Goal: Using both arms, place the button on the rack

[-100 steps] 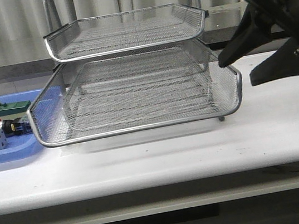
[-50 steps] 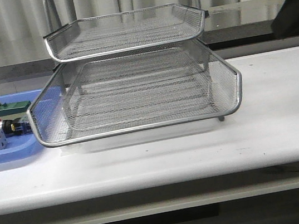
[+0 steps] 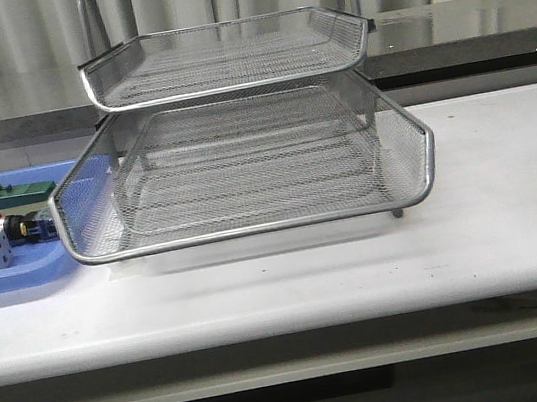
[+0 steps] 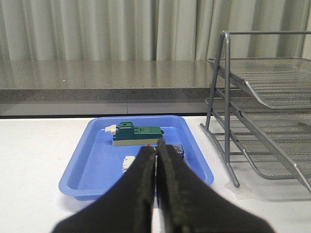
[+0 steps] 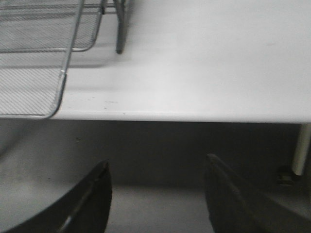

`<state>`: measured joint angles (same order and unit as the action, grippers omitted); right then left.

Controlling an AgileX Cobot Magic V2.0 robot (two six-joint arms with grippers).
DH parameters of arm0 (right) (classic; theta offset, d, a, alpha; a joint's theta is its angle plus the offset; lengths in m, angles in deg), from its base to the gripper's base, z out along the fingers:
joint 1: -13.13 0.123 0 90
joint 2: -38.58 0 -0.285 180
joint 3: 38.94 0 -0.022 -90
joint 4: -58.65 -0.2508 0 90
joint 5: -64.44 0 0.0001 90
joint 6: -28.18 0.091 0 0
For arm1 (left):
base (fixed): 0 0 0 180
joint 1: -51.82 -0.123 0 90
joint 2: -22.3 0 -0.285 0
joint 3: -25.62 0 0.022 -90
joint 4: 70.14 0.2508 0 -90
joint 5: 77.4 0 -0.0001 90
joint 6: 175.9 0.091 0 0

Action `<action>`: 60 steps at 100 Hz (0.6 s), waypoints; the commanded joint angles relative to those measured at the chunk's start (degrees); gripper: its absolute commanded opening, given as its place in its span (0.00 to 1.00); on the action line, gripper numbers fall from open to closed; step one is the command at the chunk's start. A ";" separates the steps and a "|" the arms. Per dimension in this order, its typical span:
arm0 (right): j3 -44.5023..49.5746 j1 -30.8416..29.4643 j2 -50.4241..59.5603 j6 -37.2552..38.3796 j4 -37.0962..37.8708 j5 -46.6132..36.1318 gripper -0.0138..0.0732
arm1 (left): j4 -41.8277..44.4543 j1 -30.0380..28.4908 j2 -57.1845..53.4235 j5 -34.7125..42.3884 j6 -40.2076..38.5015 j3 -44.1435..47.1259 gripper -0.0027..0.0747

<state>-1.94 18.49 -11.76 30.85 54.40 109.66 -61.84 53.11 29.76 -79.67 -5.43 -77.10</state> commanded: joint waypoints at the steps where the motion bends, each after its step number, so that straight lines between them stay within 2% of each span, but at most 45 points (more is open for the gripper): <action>1: -1.45 -0.41 3.17 3.88 6.47 1.33 0.66 | -0.39 -0.03 -1.86 4.42 -0.57 2.69 0.04; 15: -1.45 -0.41 7.60 6.25 11.90 5.31 0.66 | -0.39 -0.03 -1.86 4.42 -0.57 2.69 0.04; 43: -1.45 -0.41 12.33 6.24 12.25 5.30 0.65 | -0.39 -0.03 -1.86 4.42 -0.57 2.69 0.04; 50: -1.45 -0.41 12.39 6.24 12.25 5.30 0.60 | -0.39 -0.03 -1.86 4.42 -0.57 2.69 0.04; 60: -1.45 -0.41 12.39 6.24 12.25 5.30 0.44 | -0.39 -0.03 -1.86 4.42 -0.57 2.69 0.04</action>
<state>-1.94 18.40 0.78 36.91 65.48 118.14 -61.84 53.11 29.76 -79.67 -5.43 -77.10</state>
